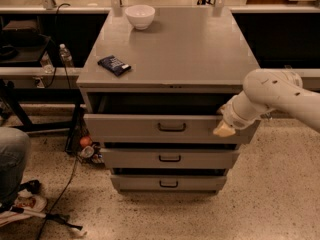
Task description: Open top drawer
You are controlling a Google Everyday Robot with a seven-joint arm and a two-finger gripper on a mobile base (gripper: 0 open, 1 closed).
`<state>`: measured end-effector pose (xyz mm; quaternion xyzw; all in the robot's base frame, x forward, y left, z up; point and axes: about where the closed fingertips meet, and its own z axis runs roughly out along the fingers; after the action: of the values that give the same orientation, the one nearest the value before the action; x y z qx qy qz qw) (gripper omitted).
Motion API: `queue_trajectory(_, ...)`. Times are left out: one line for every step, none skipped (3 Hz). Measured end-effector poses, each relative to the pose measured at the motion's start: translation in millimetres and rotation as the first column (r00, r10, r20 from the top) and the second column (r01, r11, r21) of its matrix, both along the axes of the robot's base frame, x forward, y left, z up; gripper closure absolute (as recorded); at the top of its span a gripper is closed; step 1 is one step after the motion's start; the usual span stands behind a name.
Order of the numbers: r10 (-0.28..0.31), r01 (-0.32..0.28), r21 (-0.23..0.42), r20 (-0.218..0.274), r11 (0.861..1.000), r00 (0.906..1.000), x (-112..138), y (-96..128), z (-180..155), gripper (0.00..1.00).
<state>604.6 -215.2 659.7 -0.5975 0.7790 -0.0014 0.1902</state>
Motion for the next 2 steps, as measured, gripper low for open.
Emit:
queue_trajectory(-0.007, 0.007, 0.002, 0.002, 1.000, 1.0000, -2.3, -1.8, 3.6, 0.95)
queue_trajectory(-0.115, 0.114, 0.036, 0.042, 0.993, 0.9925, -39.4, -30.6, 11.8, 1.00)
